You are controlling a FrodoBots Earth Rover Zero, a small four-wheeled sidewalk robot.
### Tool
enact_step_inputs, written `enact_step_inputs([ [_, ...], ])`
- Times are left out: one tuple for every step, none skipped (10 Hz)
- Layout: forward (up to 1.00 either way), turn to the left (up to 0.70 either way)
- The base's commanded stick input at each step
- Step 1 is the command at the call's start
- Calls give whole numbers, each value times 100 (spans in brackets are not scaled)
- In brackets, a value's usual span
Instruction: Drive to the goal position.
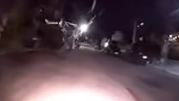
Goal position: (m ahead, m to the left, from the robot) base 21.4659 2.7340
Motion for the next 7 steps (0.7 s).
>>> enact_step_inputs([
  [85,0],
  [85,0],
  [85,0],
  [85,0],
  [85,0],
  [85,0],
  [85,0],
])
